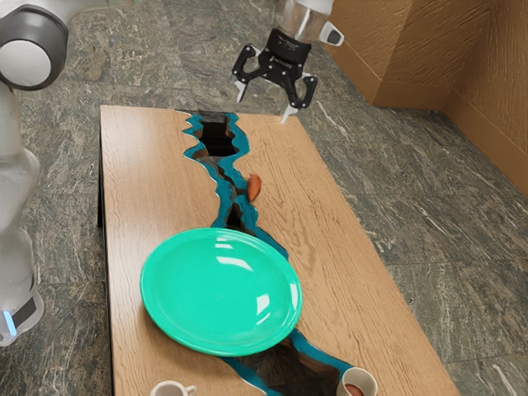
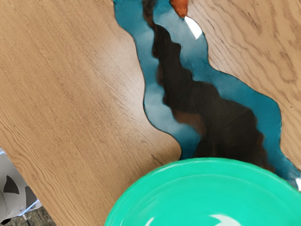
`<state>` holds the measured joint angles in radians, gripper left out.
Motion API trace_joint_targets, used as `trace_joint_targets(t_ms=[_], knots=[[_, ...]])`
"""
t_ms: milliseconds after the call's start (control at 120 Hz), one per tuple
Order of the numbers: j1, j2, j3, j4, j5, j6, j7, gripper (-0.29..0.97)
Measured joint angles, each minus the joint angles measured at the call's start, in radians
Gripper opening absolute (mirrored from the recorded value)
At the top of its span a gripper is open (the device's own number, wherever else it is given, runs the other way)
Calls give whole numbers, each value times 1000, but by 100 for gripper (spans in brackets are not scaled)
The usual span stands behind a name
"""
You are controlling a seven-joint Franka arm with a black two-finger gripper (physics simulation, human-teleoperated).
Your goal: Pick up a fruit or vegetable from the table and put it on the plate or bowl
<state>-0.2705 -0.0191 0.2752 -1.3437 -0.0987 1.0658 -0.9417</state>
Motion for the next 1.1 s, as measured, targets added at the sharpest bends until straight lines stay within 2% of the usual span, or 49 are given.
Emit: trace_joint_targets(t_ms=[150,217,300,358,400,517,575,783,1100], knots=[[-3,-11,6,-5,-10,164,-317,68],[-10,-51,10,-14,-15,189,-416,68],[-7,-56,64,-43,-43,187,-465,68],[-19,-57,146,-141,-55,199,-462,68],[10,-60,182,-216,-62,224,-451,68],[154,-10,119,-275,-79,297,-423,68],[190,41,86,-283,-101,333,-410,68],[125,93,77,-410,-172,479,-354,68],[212,152,80,-441,-137,622,-139,68]])
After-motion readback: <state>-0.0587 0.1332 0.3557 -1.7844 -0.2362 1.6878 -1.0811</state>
